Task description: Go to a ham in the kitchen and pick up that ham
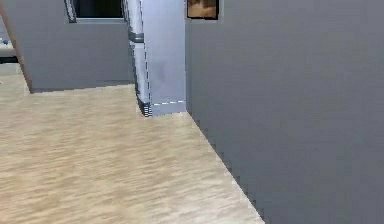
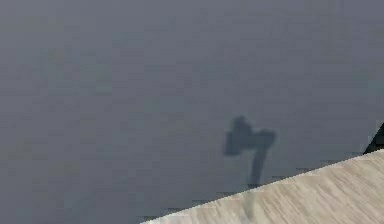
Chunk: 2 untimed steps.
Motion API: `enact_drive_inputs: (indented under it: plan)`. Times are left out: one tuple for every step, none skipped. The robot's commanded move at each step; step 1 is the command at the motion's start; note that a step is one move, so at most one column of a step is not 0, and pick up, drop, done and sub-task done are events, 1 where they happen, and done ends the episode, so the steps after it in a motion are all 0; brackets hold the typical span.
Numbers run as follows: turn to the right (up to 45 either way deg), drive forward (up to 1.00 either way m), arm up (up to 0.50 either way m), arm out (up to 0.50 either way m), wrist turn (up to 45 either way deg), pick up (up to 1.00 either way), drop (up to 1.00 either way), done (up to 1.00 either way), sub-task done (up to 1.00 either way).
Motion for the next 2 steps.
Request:
enact_drive_inputs:
  plan:
    - [0.0,0.90,0.00,0.00,0.0,0.00,0.00,0.00,0.00]
    - [-45.0,0.00,0.00,0.00,0.0,0.00,0.00,0.00,0.00]
